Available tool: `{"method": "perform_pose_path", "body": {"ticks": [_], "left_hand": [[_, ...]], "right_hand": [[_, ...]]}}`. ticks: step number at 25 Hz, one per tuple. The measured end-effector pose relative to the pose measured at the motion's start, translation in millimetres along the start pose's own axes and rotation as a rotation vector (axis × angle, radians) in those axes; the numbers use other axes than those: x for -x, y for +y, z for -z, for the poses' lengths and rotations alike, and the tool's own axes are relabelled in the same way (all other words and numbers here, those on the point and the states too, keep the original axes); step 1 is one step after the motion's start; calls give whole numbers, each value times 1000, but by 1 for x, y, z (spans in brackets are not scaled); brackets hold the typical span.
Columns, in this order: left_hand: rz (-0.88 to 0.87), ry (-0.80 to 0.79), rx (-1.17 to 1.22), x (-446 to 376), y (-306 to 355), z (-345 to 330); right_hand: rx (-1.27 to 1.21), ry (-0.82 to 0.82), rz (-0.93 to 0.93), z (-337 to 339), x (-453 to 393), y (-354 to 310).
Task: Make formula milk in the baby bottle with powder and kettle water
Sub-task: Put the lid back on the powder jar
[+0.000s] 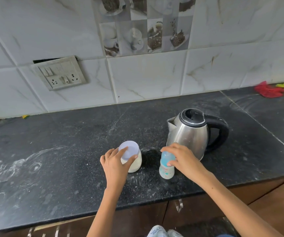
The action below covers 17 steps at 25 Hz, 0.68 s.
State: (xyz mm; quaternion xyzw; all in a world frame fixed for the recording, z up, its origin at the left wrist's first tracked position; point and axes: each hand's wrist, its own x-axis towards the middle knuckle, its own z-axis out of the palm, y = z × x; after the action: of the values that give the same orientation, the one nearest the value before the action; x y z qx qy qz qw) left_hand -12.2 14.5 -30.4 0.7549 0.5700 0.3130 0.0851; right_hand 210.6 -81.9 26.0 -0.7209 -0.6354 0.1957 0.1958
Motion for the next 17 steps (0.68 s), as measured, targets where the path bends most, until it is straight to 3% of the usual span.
{"method": "perform_pose_path", "body": {"ticks": [11,17], "left_hand": [[1,-19,-40,3,2,1],[20,-55,-56,1,2,3]], "right_hand": [[-122,99,77,-19,-61,-11],[-125,20,122,-13,-64,2]]}}
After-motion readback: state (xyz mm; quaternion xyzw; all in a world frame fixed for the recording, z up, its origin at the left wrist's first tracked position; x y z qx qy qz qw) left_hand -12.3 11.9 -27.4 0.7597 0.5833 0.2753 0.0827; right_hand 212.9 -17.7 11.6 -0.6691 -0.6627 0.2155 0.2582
